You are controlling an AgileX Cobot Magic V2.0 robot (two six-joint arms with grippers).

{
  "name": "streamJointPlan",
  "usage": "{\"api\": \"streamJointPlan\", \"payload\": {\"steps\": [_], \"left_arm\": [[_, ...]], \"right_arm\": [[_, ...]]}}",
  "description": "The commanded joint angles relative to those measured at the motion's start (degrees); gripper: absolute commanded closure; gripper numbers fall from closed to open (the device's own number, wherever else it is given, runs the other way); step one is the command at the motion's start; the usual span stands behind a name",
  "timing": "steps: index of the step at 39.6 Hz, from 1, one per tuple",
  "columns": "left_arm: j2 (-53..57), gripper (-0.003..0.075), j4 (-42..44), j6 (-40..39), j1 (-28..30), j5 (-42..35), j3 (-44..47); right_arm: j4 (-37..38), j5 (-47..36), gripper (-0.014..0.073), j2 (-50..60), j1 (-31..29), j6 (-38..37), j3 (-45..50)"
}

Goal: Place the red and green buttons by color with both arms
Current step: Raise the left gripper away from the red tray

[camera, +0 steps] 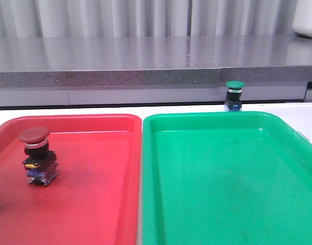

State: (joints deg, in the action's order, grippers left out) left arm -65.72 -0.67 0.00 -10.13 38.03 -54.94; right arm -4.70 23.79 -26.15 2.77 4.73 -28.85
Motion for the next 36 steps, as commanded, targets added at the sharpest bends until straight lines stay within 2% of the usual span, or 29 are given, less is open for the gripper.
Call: {"api": "streamJointPlan", "payload": {"steps": [1, 9, 15, 23, 29, 36], "left_arm": [[8.36, 0.0740, -0.29, -0.67, 1.19, -5.80, 3.00], [26.62, 0.0740, -0.56, -0.67, 1.19, -13.01, 16.21], [40.16, 0.0740, -0.92, -0.67, 1.19, -13.62, 24.11], [55.37, 0.0740, -5.83, -0.67, 1.19, -13.69, 31.32], [61.57, 0.0740, -5.72, -0.67, 1.19, -13.77, 33.94], [62.41, 0.0740, -5.72, -0.67, 1.19, -13.77, 34.05]], "right_arm": [[-0.38, -4.20, 0.0004, -0.72, -0.47, -0.06, -2.14], [-0.38, -4.20, 0.0004, -0.72, -0.47, -0.06, -2.14], [-0.38, -4.20, 0.0004, -0.72, -0.47, -0.06, -2.14], [-0.38, -4.20, 0.0004, -0.72, -0.47, -0.06, -2.14], [-0.38, -4.20, 0.0004, -0.72, -0.47, -0.06, -2.14], [-0.38, -4.20, 0.0004, -0.72, -0.47, -0.06, -2.14]]}}
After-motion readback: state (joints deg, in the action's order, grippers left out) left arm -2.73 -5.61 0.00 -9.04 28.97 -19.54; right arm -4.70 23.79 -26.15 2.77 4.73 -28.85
